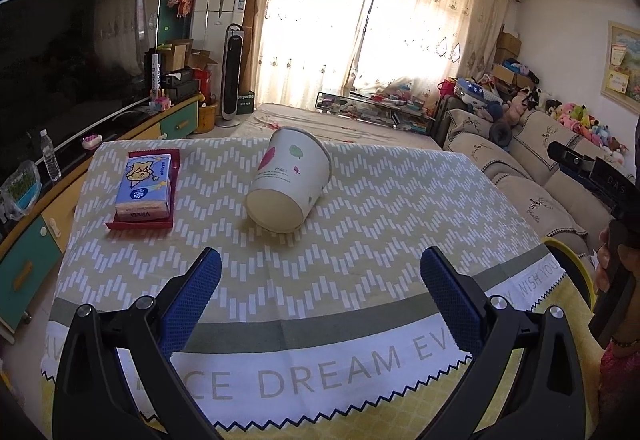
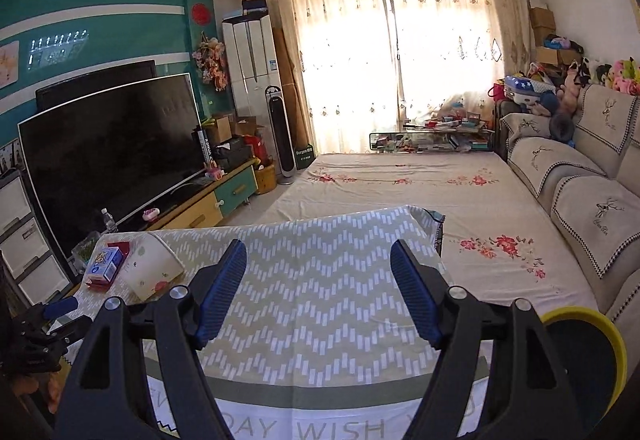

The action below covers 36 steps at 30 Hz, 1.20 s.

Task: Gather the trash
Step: 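Reach the left gripper to the white paper cup and grasp it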

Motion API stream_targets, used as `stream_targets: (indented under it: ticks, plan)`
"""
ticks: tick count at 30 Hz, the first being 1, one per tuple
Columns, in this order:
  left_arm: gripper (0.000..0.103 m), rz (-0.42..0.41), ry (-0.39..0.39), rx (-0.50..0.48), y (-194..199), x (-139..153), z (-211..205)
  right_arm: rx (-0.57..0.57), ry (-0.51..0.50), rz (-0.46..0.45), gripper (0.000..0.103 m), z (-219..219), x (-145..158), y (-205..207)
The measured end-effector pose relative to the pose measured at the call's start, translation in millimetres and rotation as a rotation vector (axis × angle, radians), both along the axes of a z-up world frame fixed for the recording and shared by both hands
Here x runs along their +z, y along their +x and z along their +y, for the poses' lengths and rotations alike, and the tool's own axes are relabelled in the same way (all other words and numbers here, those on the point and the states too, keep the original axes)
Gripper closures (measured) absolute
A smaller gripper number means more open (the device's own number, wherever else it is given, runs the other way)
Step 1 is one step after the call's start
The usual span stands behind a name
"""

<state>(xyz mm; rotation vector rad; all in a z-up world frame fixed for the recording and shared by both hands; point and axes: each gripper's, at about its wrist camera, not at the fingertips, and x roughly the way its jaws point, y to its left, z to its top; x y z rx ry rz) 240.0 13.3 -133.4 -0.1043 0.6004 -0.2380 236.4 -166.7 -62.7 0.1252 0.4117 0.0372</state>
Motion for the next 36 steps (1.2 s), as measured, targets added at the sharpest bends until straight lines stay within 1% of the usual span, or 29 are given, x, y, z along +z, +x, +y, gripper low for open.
stream_targets:
  ticks: [3,4,6,9,12,16,20,23,26,28,30,32,34,36]
  plan:
    - [0.005,0.057,0.020,-0.011,13.2,-2.3,-7.6,-0.006,0.026,-0.009,0.032,-4.2,-1.8,-2.7]
    - [0.005,0.074,0.038,-0.016,19.2,-2.0,-11.0,-0.005,0.029,-0.008,0.032,-4.4,-2.2,-2.4]
    - [0.005,0.087,0.091,-0.027,31.3,0.6,-19.7,-0.002,0.031,-0.005,0.032,-3.8,-2.1,-1.5]
    - [0.005,0.082,0.212,-0.032,55.0,7.8,-34.8,0.001,0.036,-0.003,0.031,-4.1,-3.3,-2.4]
    - [0.005,0.077,0.312,-0.033,81.3,15.0,-44.3,0.005,0.033,0.006,0.031,-3.2,-5.3,-0.5]
    - [0.005,0.092,0.385,-0.039,111.3,14.7,-49.1,0.013,0.039,0.030,0.031,-2.4,-10.8,3.7]
    - [0.005,0.130,0.467,-0.063,133.6,1.7,-54.9,0.019,0.052,0.043,0.031,0.0,-12.7,6.9]
    - [0.005,0.164,0.493,-0.069,146.3,-8.4,-57.0,0.023,0.061,0.050,0.031,0.8,-13.6,8.1]
    - [0.008,0.206,0.476,-0.062,156.3,-18.0,-53.1,0.026,0.069,0.056,0.031,-0.5,-13.8,9.5]
    - [0.018,0.217,0.470,-0.055,160.9,-20.2,-50.8,0.025,0.074,0.056,0.031,-1.5,-13.7,9.9]
    - [0.026,0.226,0.469,-0.047,164.7,-21.6,-48.0,0.027,0.077,0.058,0.031,-1.9,-14.3,10.2]
    - [0.028,0.231,0.472,-0.045,167.1,-24.0,-47.2,0.030,0.078,0.061,0.031,-1.4,-15.0,10.9]
    - [0.035,0.231,0.477,-0.043,169.6,-24.2,-45.6,0.032,0.079,0.063,0.031,0.3,-16.0,11.3]
    - [0.035,0.227,0.477,-0.047,170.9,-23.7,-44.4,0.032,0.079,0.061,0.031,0.8,-16.0,10.7]
